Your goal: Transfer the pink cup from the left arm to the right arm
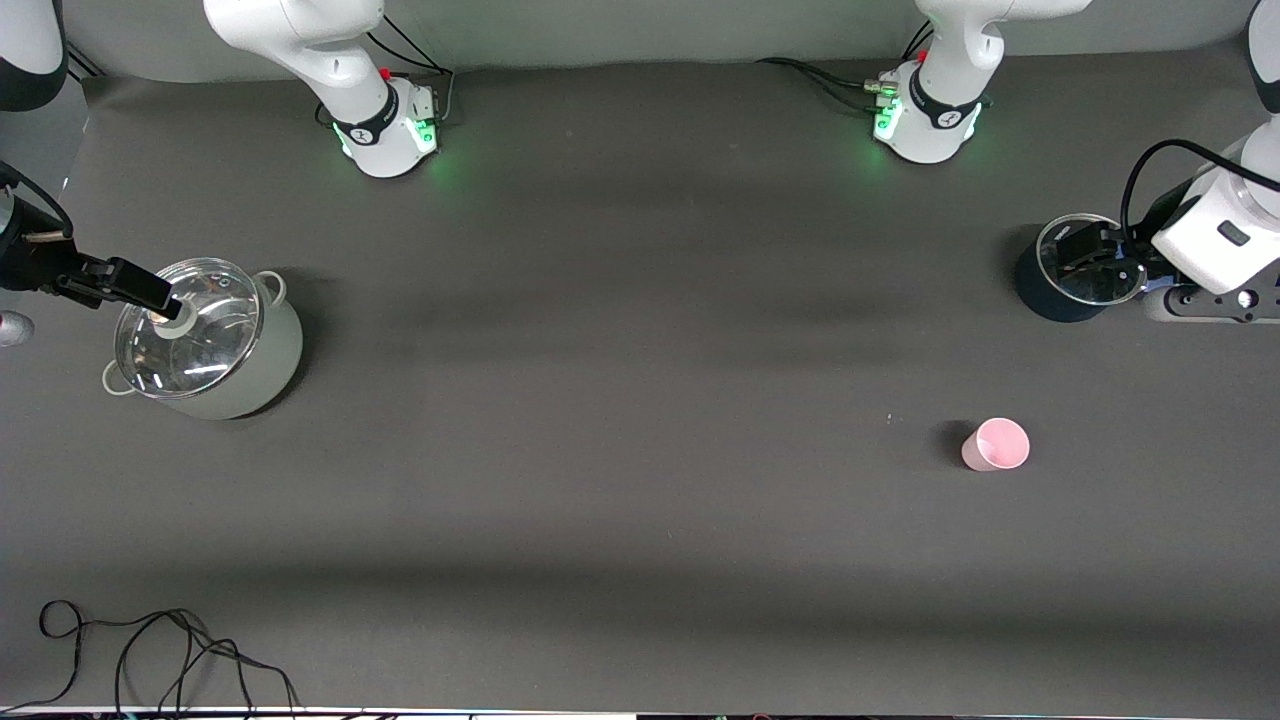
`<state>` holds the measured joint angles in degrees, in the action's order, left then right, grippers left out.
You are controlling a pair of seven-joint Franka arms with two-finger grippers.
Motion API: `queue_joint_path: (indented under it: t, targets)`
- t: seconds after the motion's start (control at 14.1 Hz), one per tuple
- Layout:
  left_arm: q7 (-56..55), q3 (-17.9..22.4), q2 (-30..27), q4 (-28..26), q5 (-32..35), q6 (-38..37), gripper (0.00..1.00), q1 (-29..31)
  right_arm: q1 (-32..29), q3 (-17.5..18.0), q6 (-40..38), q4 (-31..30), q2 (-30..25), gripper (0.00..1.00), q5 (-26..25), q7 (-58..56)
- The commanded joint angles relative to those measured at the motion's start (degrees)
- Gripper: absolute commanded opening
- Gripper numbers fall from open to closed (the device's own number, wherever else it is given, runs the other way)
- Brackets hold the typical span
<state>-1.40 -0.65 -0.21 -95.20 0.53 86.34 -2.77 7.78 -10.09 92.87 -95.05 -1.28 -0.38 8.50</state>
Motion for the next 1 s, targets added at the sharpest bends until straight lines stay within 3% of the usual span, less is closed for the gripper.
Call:
queue_joint_path:
  t: [0.0, 0.21, 0.43, 0.93]
  targets:
    - [0.52, 0.21, 2.66, 4.4, 0.35, -0.64, 1.0, -0.4, 0.22, -0.19, -0.84, 0.92, 0.32, 1.0, 0.3, -0.5]
    - [6.81, 0.47, 5.13, 7.39, 0.43, -0.03, 1.0, -0.14, 0.22, -0.45, -0.84, 0.83, 0.14, 1.0, 0.21, -0.59]
    - [22.53, 0.56, 8.47, 11.52, -1.57, 0.23, 1.0, 3.37, 0.31, -0.63, -1.02, 0.66, -0.21, 1.0, 0.3, -0.59]
    - [56.97, 0.48, 16.98, 12.94, -20.45, 5.41, 1.0, 16.28, 0.31, -0.63, -1.02, 0.75, -0.12, 1.0, 0.29, -0.5]
